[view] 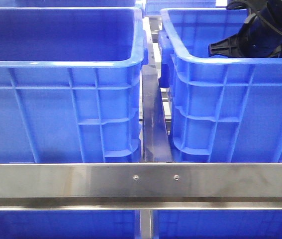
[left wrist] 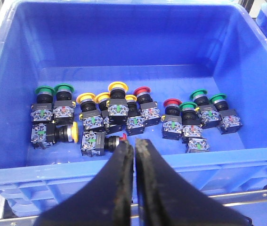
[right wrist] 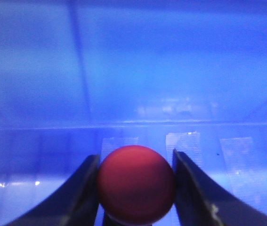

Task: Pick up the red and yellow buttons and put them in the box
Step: 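Carry the red button with the right gripper into the empty crate and release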

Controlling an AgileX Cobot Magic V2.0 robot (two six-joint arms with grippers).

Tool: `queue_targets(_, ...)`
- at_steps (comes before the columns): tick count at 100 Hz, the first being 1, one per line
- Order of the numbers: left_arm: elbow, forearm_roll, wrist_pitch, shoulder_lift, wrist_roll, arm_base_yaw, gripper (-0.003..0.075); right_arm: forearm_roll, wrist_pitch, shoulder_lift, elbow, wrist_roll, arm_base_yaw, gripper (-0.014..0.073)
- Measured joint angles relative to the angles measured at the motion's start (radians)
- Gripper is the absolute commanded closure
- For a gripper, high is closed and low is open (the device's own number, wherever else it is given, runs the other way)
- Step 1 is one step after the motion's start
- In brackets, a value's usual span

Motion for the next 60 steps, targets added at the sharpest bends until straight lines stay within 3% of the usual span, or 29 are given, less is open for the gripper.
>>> queue_targets(18, 0.000, 0.000, 0.000, 0.000, 0.000, 0.000, 0.0739, 0.000, 0.017, 0.002, 0.000, 0.000, 0.000, 0.0114)
queue_targets(26, 0.000, 0.000, 0.000, 0.000, 0.000, 0.000, 0.0739, 0.000, 0.025, 0.008, 0.000, 0.000, 0.000, 0.0059)
queue_targets(60, 0.000, 0.000, 0.000, 0.000, 0.000, 0.000, 0.0739, 0.031, 0.033, -0.058, 0.000, -0.002, 0.000, 0.0044)
